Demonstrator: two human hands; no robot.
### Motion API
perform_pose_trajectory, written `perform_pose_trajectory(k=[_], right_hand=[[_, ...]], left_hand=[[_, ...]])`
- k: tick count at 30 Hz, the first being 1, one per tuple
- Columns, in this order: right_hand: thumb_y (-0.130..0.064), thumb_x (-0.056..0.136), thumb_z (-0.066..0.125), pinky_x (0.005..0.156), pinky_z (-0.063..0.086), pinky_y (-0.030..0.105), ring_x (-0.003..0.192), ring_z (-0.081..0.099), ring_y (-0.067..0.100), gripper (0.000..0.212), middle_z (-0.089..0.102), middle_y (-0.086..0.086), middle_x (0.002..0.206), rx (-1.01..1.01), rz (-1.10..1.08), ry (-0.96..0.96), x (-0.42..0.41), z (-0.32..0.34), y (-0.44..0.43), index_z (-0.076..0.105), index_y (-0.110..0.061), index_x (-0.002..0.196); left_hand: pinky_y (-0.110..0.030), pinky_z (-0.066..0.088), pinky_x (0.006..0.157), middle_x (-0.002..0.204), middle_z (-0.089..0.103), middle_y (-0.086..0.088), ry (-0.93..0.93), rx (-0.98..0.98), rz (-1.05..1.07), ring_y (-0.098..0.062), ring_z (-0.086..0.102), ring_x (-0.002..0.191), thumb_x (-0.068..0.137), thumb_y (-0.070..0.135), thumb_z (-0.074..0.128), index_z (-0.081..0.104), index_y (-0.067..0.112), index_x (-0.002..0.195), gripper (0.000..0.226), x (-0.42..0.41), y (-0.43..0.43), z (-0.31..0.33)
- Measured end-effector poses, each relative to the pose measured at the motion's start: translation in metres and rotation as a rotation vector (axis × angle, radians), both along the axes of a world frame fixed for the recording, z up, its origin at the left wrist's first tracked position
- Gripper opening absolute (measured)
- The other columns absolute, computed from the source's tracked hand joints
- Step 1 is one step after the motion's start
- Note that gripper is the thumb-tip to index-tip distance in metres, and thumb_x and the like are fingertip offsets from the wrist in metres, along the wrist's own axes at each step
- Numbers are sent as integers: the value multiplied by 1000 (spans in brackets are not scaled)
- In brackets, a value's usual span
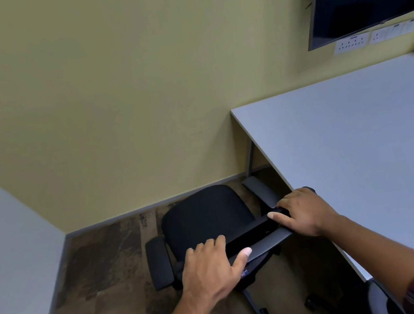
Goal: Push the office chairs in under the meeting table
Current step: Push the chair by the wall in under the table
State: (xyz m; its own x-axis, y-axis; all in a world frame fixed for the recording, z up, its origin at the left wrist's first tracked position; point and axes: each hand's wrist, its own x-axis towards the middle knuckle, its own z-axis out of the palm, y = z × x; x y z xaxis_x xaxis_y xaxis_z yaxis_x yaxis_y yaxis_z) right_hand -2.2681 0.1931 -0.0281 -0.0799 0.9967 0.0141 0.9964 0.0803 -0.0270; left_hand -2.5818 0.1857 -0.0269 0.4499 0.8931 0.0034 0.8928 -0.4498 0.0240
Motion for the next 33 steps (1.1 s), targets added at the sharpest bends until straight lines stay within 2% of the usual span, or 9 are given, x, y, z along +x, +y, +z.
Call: perform_pose_trajectory(k=[3,6,11,14,17,24,30,33], right_hand=[[-82,101,12,88,50,41,81,57,16,78,66,-6,82,31,-40,7,-16,-3,-16,64,-27,82],[-78,103,12,87,48,37,83,61,16,78,69,-6,84,64,-76,16,-30,-8,-35,70,-28,90],[-77,104,7,92,49,35,83,63,15,83,70,-8,84,85,-156,42,-52,-17,-62,72,-28,91],[-76,105,10,96,49,35,83,62,13,76,67,-10,83,72,-209,57,-61,-16,-68,68,-30,90],[-74,106,13,92,49,36,76,58,12,71,61,-9,76,80,-240,40,-69,-12,-68,62,-29,83],[-72,108,15,84,45,38,69,47,13,65,53,-11,72,135,-320,50,-91,-11,-73,52,-27,78],[-76,107,13,77,42,37,68,45,14,66,51,-11,73,128,-362,57,-104,-5,-61,50,-27,82],[-78,107,13,74,44,38,66,49,15,70,52,-9,72,107,-387,46,-106,-1,-51,51,-26,81]], left_hand=[[-47,48,101,132,71,2,-16,-25,-54,-22,66,118,89,95,-3,58,24,147,110,-22,9,-1],[-46,47,106,143,68,5,-26,-38,-113,-20,64,128,91,95,1,55,25,153,108,-42,21,0],[-43,48,107,144,68,8,-26,-58,-226,-14,64,129,96,93,10,56,26,154,99,-63,42,0],[-42,46,110,148,66,10,-17,-81,-276,-12,62,133,95,94,10,55,28,155,100,-65,58,1],[-41,45,109,150,65,11,-6,-91,-324,-12,61,134,92,94,7,54,30,156,102,-65,77,4],[-38,45,108,148,67,12,19,-114,-457,-11,62,132,95,90,14,57,32,154,93,-65,128,11],[-39,48,100,137,74,9,-27,-118,-566,-15,67,123,103,72,20,66,27,145,77,-54,177,22],[-41,53,95,128,78,6,-64,-81,-602,-18,71,115,105,61,25,73,25,136,67,-46,199,24]])
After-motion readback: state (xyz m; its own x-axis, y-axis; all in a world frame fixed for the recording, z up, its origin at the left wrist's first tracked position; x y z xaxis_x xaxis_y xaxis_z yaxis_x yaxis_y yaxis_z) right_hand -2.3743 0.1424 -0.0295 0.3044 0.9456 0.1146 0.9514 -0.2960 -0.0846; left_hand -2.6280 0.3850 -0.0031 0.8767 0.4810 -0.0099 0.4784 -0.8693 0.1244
